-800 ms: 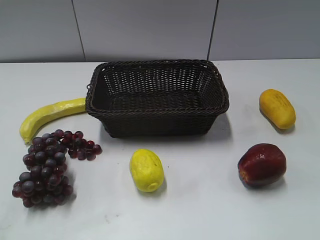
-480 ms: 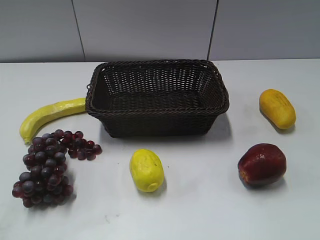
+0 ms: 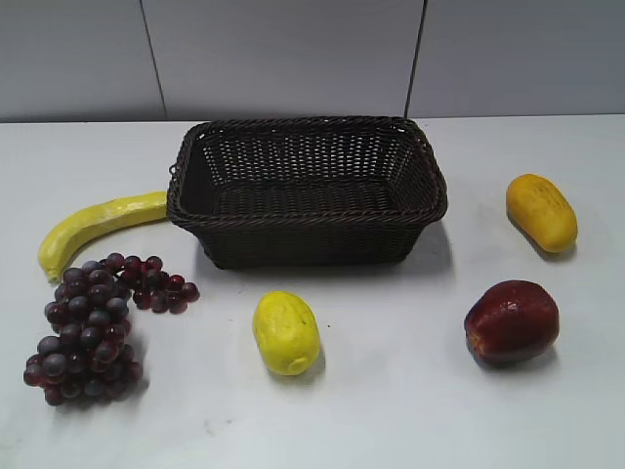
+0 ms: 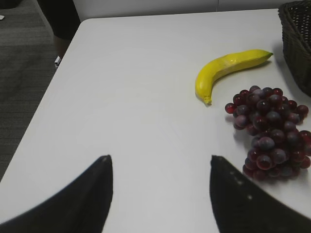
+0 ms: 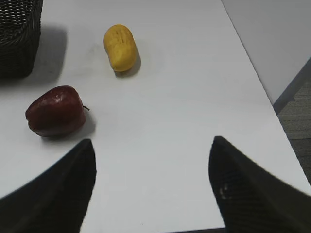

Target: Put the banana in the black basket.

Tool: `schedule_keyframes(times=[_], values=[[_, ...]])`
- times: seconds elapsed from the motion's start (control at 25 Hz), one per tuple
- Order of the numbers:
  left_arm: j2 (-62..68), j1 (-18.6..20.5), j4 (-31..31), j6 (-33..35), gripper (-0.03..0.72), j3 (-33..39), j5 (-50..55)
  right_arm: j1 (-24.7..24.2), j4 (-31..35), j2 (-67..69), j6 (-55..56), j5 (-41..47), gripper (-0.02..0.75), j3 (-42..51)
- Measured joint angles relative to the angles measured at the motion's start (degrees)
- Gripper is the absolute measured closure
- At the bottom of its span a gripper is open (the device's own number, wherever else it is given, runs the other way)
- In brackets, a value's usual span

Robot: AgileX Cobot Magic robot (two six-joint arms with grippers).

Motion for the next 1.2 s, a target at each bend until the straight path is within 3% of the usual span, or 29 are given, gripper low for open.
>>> schedule_keyframes(times=[0.32,0.6,0.88,1.2], values=[[0.78,0.0,0.0,-0.1,0.225,-0.39,-0.79,0.0,0.0,0.0,0.0,0.0,0.186,0.0],[11.3,0.0,0.62,-0.21,0.222,-3.29,-4.91,0.0,0.0,0.0,0.0,0.0,0.186,0.0],[24.66,0.0,0.68,-0.11,0.102,-5.25,-8.74,0.0,0.0,0.0,0.0,0.0,0.186,0.0],[39.05,0.0,2.47,1.7,0.099,-11.43,-12.13,0.0,0.0,0.0,0.0,0.0,0.186,0.0]])
